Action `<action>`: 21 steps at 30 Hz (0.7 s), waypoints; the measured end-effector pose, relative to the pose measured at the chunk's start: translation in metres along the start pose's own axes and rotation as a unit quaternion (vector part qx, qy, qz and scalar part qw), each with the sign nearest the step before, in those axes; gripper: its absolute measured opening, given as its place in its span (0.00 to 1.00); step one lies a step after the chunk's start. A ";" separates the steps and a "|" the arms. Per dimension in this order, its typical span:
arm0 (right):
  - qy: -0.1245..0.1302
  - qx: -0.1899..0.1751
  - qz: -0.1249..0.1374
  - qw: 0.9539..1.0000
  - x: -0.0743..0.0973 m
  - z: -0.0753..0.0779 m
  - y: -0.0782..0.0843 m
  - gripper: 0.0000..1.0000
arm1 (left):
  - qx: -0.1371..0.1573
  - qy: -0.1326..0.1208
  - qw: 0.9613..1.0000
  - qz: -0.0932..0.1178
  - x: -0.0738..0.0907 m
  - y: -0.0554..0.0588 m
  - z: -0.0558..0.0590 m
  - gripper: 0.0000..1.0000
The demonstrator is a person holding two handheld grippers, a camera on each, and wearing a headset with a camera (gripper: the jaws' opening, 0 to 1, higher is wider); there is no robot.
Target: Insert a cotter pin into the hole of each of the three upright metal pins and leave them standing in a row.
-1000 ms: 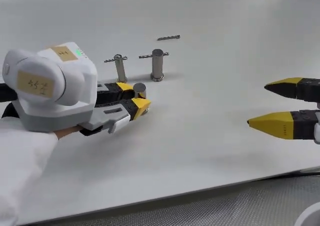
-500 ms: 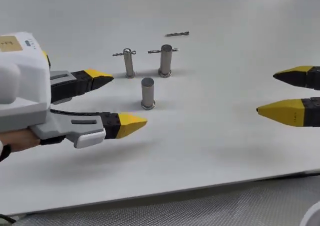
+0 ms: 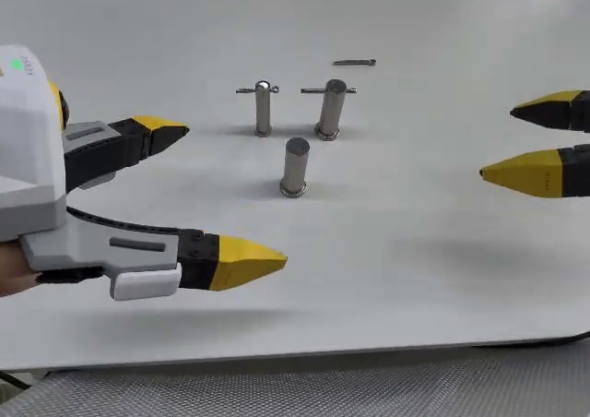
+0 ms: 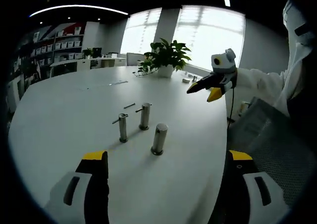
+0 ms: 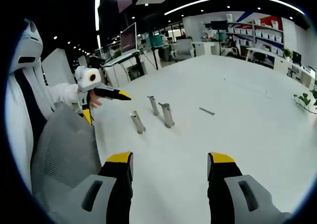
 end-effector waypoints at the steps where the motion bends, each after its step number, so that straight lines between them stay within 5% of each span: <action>1: 0.006 0.010 0.001 1.000 -0.004 0.006 -0.005 0.57 | 0.001 0.001 1.000 0.000 0.001 0.000 0.001 0.99; 9: 0.023 0.049 -0.015 0.998 -0.022 0.040 -0.032 0.47 | 0.010 -0.005 1.000 0.014 0.004 -0.001 0.003 0.99; 12: 0.015 0.105 -0.039 0.994 -0.030 0.046 -0.041 0.46 | 0.006 -0.003 1.000 0.005 0.004 0.002 0.005 0.99; 21: -0.023 0.186 -0.074 0.979 -0.070 0.047 -0.070 0.44 | 0.012 -0.011 1.000 0.015 0.005 0.001 0.009 0.98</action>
Point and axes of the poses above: the centre of the closed fingertips' face, and the gripper's own axes: x roughly backward along the fingers, z roughly to its right, y roughly out of its underside, the point moved 2 cm from there along x, roughly backward along the fingers, and after that the axes turned 13 degrees about y, right-handed, at the moved point
